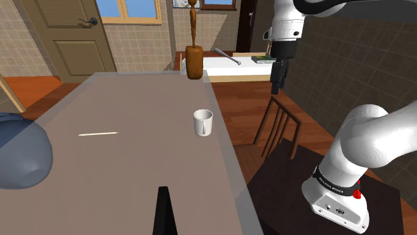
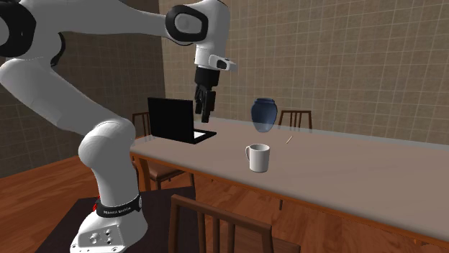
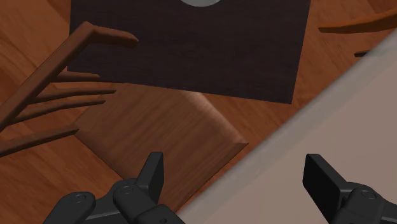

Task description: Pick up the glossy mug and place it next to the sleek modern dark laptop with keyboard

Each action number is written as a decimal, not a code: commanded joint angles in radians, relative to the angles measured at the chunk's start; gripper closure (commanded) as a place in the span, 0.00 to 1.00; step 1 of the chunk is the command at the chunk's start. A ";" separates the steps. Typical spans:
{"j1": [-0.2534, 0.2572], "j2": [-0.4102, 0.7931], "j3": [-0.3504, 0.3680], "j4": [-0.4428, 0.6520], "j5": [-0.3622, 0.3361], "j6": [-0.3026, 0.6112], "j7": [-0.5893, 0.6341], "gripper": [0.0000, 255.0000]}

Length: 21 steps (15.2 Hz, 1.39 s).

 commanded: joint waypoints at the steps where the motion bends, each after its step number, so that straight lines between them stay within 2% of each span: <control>1: 0.000 0.000 0.000 0.000 0.000 0.000 0.000 0.00; 11: 0.017 0.350 0.063 0.081 0.027 0.297 0.062 0.00; 21: 0.028 0.733 0.104 0.297 0.005 0.488 0.135 0.00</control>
